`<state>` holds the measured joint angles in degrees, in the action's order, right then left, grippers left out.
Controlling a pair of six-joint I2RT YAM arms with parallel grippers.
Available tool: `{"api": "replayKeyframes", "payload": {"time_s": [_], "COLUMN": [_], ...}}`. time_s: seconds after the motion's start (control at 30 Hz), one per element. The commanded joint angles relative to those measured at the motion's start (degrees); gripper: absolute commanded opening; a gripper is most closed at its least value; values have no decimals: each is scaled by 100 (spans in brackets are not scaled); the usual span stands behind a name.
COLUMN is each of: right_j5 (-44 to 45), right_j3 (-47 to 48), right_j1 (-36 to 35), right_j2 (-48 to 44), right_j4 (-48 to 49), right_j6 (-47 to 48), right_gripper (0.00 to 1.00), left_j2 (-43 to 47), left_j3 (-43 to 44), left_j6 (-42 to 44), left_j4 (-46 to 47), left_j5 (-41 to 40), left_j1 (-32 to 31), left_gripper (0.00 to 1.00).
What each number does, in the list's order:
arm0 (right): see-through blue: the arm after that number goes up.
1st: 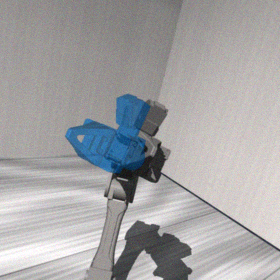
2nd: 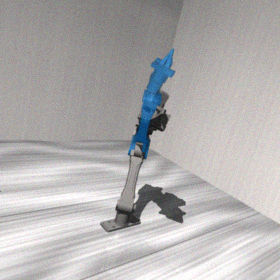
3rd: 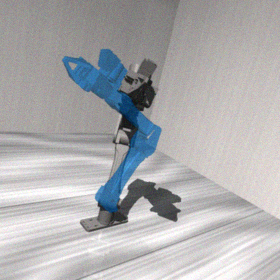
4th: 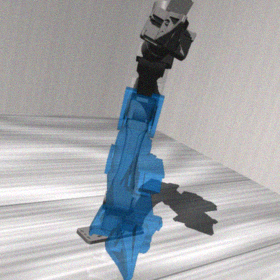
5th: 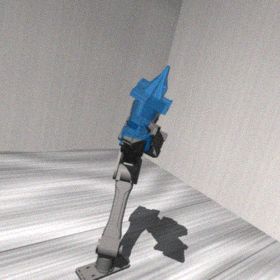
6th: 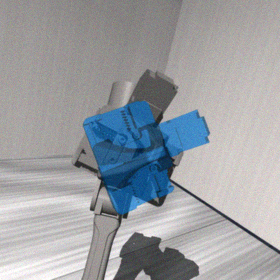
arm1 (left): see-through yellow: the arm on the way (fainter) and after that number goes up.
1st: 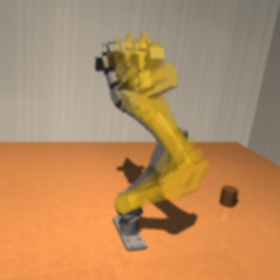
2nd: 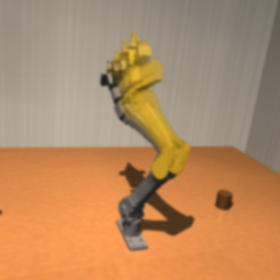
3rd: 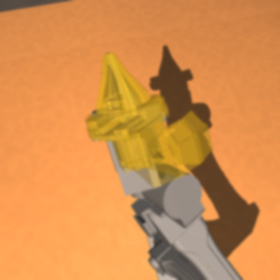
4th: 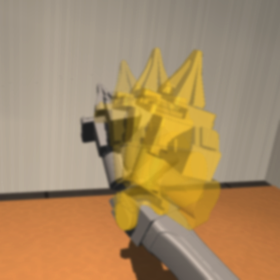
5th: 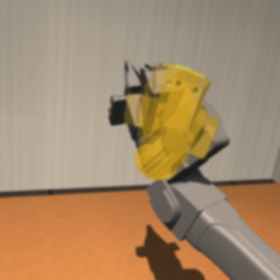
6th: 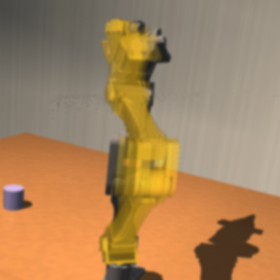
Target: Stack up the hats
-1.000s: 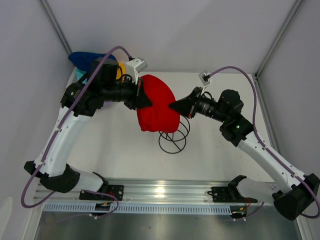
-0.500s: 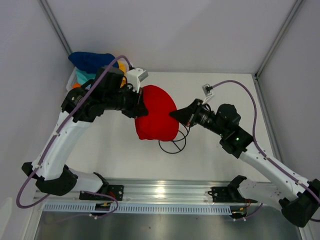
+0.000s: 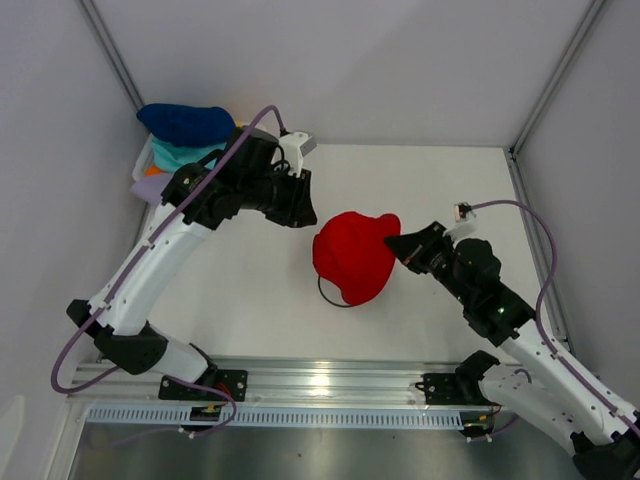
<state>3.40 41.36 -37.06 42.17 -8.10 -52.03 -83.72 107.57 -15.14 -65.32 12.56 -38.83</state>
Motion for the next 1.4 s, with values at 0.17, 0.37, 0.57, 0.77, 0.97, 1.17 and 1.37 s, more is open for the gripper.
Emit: {"api": "replayKeyframes", "payload": {"time_s": [0.17, 0.37, 0.57, 0.77, 0.97, 1.17, 1.37], "right_j5": [-1137, -2395, -2747, -2881, -2809, -2538, -2625], "right_j3": [-1419, -2439, -3273, -3521, -3460, -3346, -2644], "right_j1": [1523, 2071, 2185, 2194, 2212, 2194, 2238], "right_j2": [-745, -1062, -1281, -1212, -343, 888, 1065], "right_j4": [1174, 1846, 2452, 2165, 2600, 3568, 3412], "right_j6": [-1142, -1222, -994, 226, 1028, 1467, 1766], "right_gripper": [0, 0, 0, 0, 0, 0, 10], "left_j2": [119, 84, 75, 330, 708, 638, 831], "left_j3": [150, -16, -315, -1175, -2195, -2599, -3610], "left_j6": [-165, -209, -358, -850, -1299, -1466, -2018], "left_j4": [169, 213, 388, 1036, 1724, 1900, 2812], "left_j5": [-552, -640, -781, -387, 63, 62, 721], "left_j1": [-63, -63, -37, 393, 859, 886, 903], "left_gripper": [42, 45, 46, 47, 48, 48, 50]}}
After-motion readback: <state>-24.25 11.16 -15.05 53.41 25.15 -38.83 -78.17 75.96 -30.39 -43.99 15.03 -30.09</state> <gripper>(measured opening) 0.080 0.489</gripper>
